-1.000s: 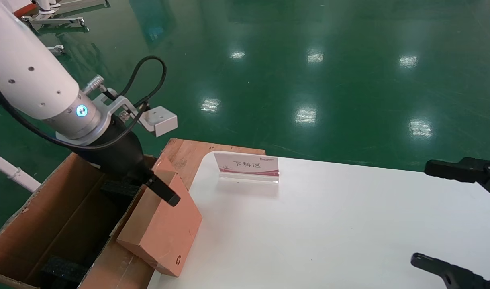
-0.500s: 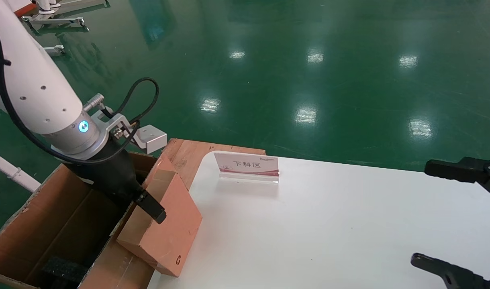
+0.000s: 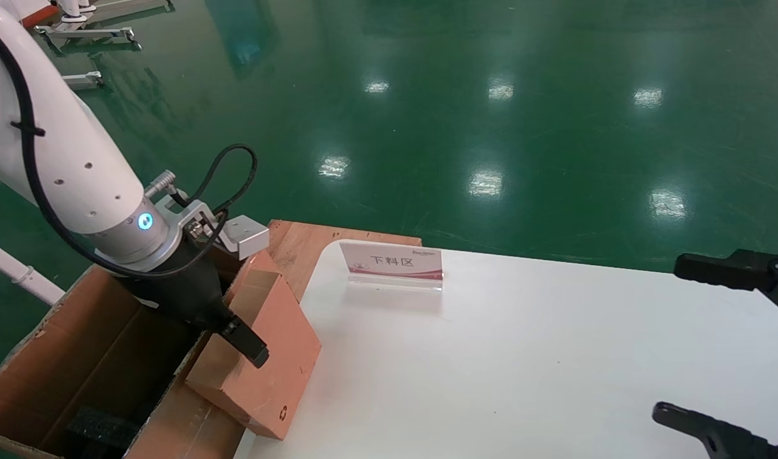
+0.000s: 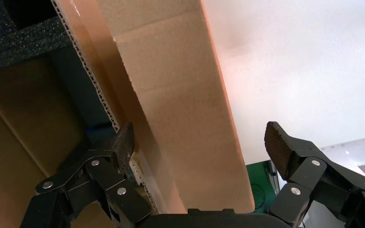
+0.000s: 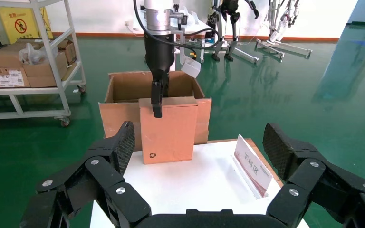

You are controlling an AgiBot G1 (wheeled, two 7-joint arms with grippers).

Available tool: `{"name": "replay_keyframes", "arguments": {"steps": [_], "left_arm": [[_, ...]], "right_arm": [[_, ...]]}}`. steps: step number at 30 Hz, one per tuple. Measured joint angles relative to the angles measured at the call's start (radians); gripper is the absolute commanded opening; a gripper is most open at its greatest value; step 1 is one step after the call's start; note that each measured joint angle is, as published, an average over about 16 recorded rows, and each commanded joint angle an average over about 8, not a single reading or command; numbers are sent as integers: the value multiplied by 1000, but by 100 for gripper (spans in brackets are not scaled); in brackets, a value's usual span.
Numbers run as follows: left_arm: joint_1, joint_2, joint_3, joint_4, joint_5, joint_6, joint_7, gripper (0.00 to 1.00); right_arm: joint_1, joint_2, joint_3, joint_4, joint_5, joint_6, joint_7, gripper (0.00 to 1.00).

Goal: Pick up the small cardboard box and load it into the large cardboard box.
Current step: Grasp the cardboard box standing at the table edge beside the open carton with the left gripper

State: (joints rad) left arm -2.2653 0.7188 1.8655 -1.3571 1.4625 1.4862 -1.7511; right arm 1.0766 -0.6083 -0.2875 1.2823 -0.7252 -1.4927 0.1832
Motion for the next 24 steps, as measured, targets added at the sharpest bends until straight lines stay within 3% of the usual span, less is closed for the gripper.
{"name": "replay_keyframes", "arguments": {"steps": [8,9,10,16,17,18,24], "left_arm": [[10,-5,6,0,-1,-18,3,100],[11,-5,6,0,-1,-19,4,88],[11,-6,6,0,-1,-20,4,75],[12,-6,6,0,-2,-21,4,0],[12,-6,6,0,-2,-21,4,0],[12,-6,5,0,-1,-20,4,0],[11,-5,4,0,-1,-18,3,0]], "right_arm": [[0,0,0,0,0,0,0,100],[0,0,0,0,0,0,0,100],[0,0,0,0,0,0,0,92],[0,0,0,0,0,0,0,17],[0,0,0,0,0,0,0,4],[0,0,0,0,0,0,0,0],[0,0,0,0,0,0,0,0]]}}
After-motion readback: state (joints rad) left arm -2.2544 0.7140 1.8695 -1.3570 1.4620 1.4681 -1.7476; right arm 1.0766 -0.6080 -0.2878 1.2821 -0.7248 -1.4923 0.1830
